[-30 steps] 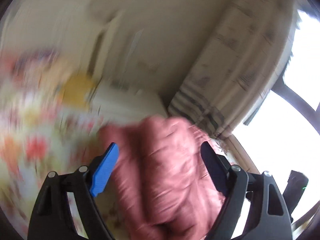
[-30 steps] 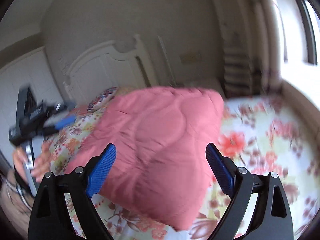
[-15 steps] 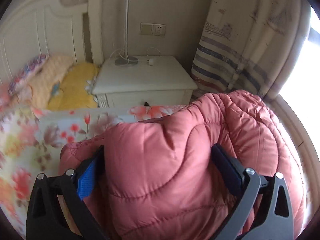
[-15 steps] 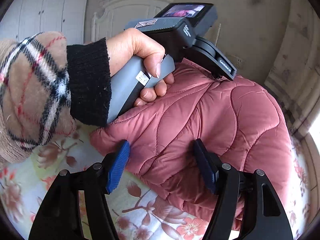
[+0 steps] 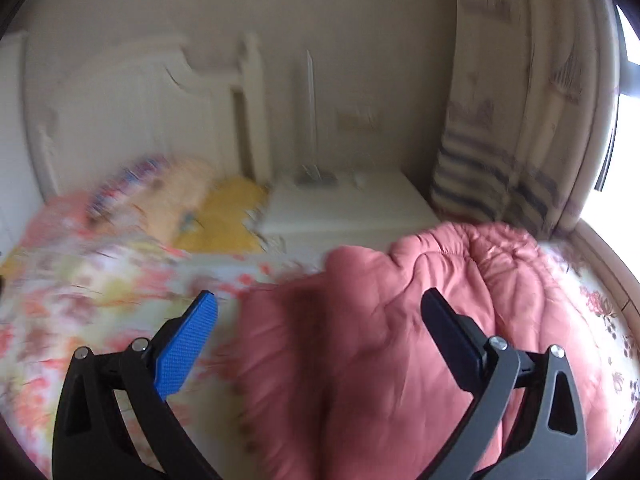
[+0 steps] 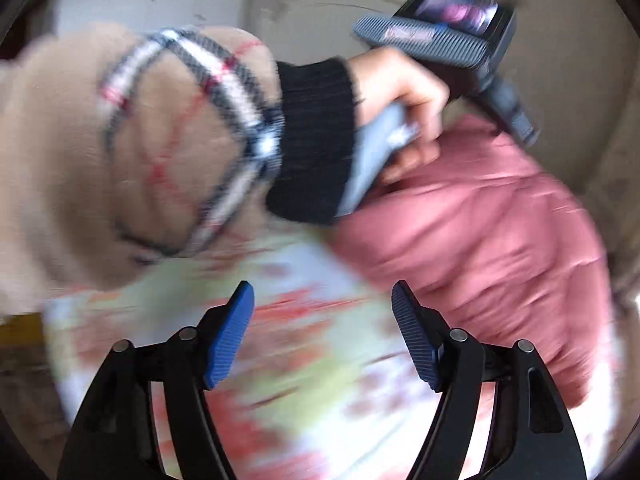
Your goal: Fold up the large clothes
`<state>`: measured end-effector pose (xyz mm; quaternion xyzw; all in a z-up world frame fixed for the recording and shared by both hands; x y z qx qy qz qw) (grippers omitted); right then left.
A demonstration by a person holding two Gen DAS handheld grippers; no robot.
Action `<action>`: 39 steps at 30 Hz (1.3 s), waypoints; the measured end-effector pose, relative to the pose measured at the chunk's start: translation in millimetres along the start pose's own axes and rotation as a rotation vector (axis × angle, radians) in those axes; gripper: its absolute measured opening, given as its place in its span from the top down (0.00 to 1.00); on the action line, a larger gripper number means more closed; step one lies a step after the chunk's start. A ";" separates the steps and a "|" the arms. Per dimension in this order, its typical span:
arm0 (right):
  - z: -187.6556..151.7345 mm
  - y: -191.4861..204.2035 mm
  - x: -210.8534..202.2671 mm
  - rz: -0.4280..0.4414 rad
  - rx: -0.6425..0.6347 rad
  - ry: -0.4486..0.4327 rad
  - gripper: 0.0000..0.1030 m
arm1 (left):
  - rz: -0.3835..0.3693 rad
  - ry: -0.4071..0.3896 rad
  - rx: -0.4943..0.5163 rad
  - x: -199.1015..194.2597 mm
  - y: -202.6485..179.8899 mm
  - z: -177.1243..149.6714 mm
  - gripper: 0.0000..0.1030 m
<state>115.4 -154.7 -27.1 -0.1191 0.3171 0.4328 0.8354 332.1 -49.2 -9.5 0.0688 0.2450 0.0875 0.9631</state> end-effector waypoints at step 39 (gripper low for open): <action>-72.1 -11.9 -162.6 -0.517 0.445 -0.249 0.11 | 0.055 -0.010 0.051 -223.4 19.4 -144.7 0.02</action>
Point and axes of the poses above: each gripper's, at about its wrist camera, not at the fingertips, and x roughly the way its jaws point, y to its left, z to its top, the point moved 1 cm from there along x, roughly the way its jaws point, and after that the axes turned 15 degrees about z, right-handed, at the moved point
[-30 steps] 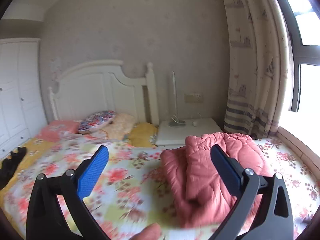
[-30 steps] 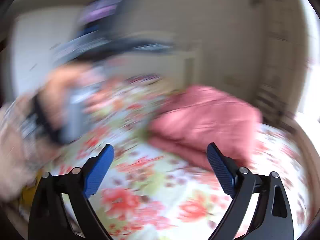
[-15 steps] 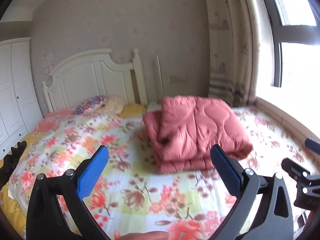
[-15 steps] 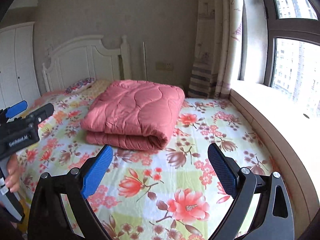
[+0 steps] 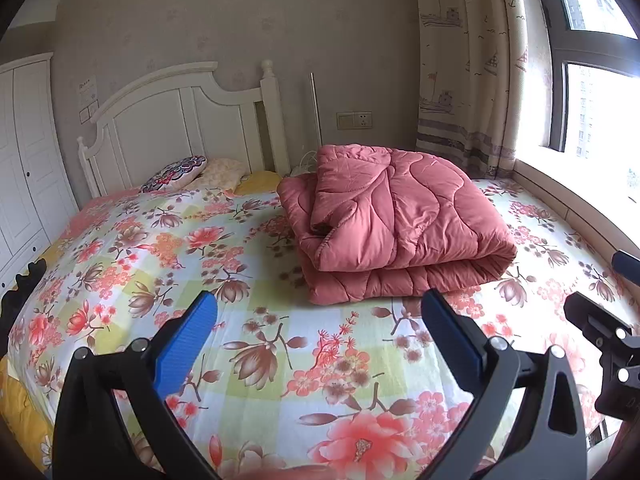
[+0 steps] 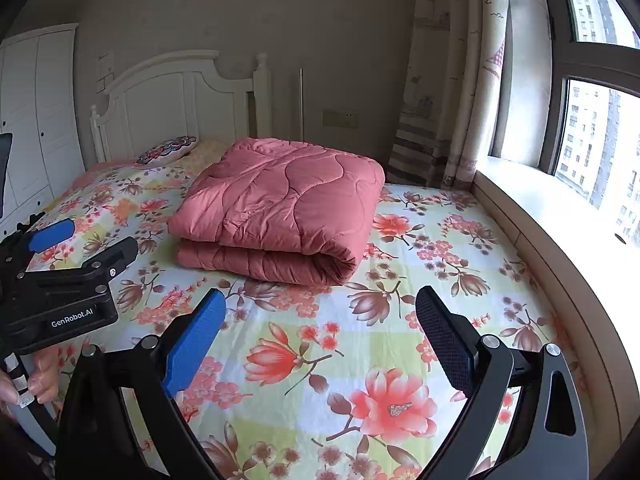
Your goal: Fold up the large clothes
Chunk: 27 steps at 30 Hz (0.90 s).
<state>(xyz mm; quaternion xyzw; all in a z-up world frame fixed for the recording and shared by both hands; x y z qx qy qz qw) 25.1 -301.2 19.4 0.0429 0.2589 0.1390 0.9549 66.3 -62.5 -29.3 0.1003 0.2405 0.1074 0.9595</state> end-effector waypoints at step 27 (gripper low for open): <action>-1.7 5.3 2.3 0.037 0.010 0.007 0.11 | 0.000 0.004 0.005 -0.8 -1.2 -2.8 0.02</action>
Point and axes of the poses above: each gripper's, at about its wrist camera, not at the fingertips, and x roughly the way its jaws point, y to its left, z to its top, the point moved 1 cm from there along x, roughly the way its jaws point, and after that the axes turned 15 degrees about z, right-handed, at the moved point
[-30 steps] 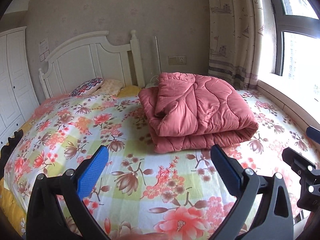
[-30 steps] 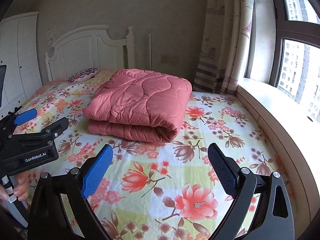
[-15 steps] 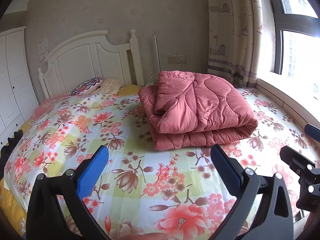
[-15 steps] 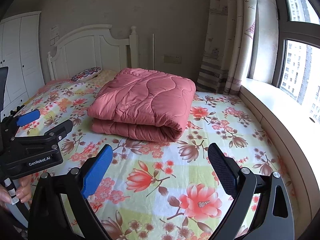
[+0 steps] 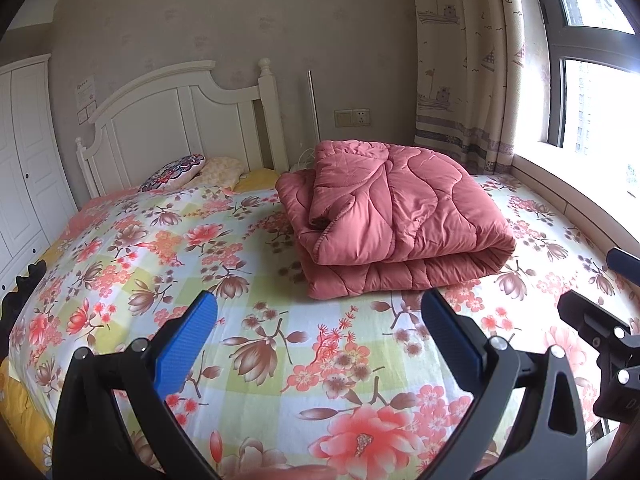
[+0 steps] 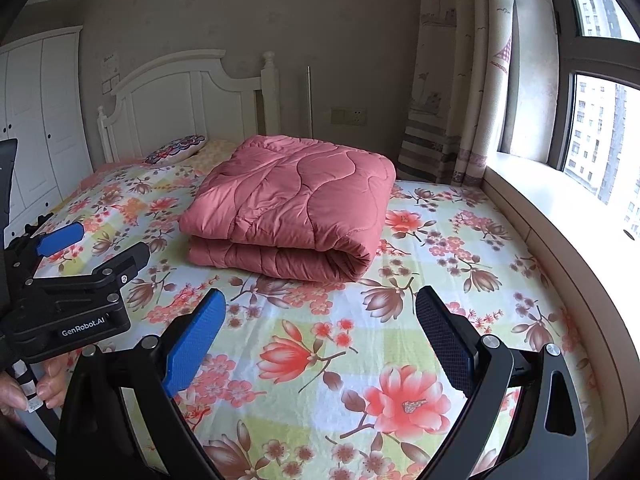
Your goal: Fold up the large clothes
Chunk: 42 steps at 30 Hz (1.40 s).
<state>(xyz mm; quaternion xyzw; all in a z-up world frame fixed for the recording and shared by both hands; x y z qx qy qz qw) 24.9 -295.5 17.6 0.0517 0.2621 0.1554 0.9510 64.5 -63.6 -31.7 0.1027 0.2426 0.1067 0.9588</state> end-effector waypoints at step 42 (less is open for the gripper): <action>-5.4 3.1 4.0 0.013 0.015 0.009 0.11 | -0.013 0.009 0.018 2.2 1.4 -10.6 0.02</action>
Point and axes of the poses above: each gripper's, at about its wrist camera, not at the fingertips, and x roughly the way its jaws point, y to its left, z to its top, the point moved 1 cm from there along x, roughly the way its jaws point, and after that the axes turned 15 degrees about z, right-handed, at the moved point
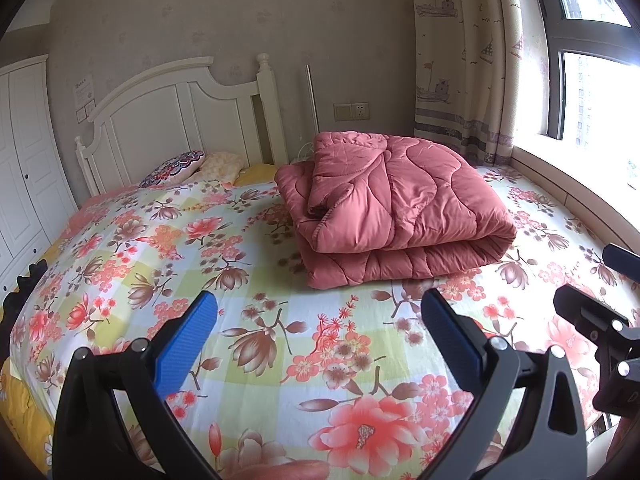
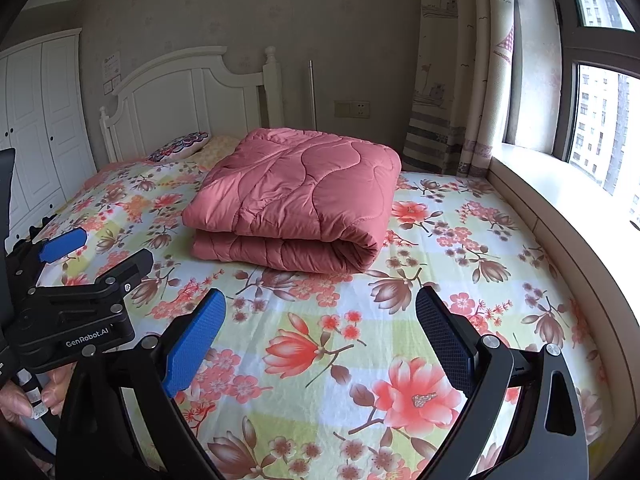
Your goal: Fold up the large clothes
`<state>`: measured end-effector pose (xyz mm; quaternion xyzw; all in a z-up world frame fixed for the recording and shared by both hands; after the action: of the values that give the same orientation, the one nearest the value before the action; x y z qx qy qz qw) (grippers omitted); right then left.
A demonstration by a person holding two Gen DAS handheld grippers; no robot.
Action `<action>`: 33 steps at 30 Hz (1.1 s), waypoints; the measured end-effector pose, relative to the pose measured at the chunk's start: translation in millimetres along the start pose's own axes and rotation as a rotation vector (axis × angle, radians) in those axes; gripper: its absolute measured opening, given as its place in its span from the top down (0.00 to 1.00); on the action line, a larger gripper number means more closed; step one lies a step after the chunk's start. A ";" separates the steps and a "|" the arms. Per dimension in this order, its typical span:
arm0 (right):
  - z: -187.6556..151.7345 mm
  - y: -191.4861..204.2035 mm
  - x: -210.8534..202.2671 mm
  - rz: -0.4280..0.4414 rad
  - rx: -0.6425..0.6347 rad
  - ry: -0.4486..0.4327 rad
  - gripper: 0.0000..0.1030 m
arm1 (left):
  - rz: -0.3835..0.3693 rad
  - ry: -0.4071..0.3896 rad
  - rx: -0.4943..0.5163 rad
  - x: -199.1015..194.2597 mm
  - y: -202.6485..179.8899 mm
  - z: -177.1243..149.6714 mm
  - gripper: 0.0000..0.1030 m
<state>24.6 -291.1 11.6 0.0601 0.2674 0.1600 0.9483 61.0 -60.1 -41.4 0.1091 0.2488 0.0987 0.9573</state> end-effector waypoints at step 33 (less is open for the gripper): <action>47.4 -90.5 36.3 -0.086 0.064 0.024 0.11 | -0.029 0.129 -0.148 140.1 104.8 57.7 0.02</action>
<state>103.3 -365.5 16.1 0.0771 0.2862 0.1114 0.9485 195.6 65.0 -28.9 0.0278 0.3033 0.1096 0.9461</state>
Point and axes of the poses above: each gripper's, at about its wrist camera, not at the fingertips, and x roughly the way its jaws point, y to its left, z to its top, the point moved 1 cm from there along x, roughly the way its jaws point, and after that the axes turned 15 degrees about z, right-handed, at the moved point
